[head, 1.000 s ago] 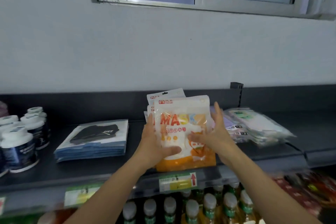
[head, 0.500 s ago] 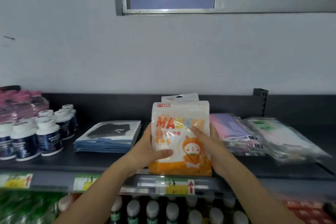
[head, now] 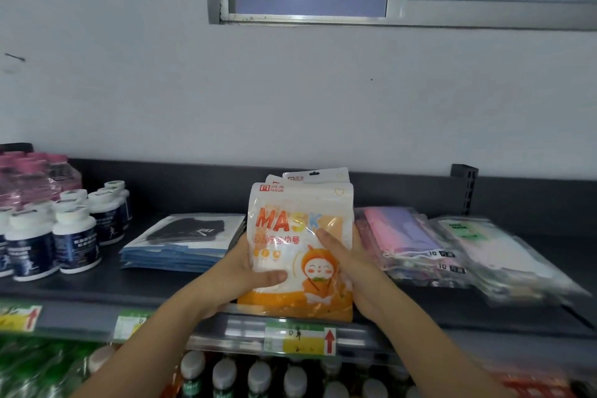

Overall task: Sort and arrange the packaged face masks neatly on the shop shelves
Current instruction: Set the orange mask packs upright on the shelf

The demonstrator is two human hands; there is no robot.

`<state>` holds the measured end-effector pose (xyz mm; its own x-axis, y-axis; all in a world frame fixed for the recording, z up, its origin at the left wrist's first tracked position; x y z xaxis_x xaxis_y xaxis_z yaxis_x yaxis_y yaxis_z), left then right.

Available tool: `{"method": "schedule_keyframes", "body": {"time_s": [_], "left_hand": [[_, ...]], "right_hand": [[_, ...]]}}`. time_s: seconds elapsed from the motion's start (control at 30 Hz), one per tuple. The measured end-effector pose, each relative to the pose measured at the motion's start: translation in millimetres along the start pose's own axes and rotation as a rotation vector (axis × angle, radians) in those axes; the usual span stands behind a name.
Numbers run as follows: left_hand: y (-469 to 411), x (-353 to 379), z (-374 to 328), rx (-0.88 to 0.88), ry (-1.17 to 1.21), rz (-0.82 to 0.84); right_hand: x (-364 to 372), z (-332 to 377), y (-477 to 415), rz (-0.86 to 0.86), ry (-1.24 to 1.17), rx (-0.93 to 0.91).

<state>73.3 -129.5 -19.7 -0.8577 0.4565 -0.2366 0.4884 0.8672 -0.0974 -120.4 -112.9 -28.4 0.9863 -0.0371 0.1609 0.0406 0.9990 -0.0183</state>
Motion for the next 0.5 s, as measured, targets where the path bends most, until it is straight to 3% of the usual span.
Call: {"method": "schedule_keyframes", "body": {"time_s": [0.33, 0.5], "left_hand": [[-0.9, -10.9, 2.8, 0.047, -0.075, -0.123], [1.4, -7.8, -1.7, 0.099, -0.092, -0.147]], "right_hand": [[7.2, -4.9, -7.2, 0.067, -0.023, 0.02], [3.2, 3.3, 3.0, -0.055, 0.051, -0.068]]}}
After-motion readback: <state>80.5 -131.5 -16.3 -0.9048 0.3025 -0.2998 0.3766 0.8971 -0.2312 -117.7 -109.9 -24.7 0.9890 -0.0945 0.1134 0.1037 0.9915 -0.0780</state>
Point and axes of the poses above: each hand's wrist, its own y-axis away from the middle knuckle, its own x-axis out of the palm, z = x × y, the point moved 3 cm from there along -y, towards the middle knuckle, and after that the axes turned 1 degree about -x, right-handed, at the moved point
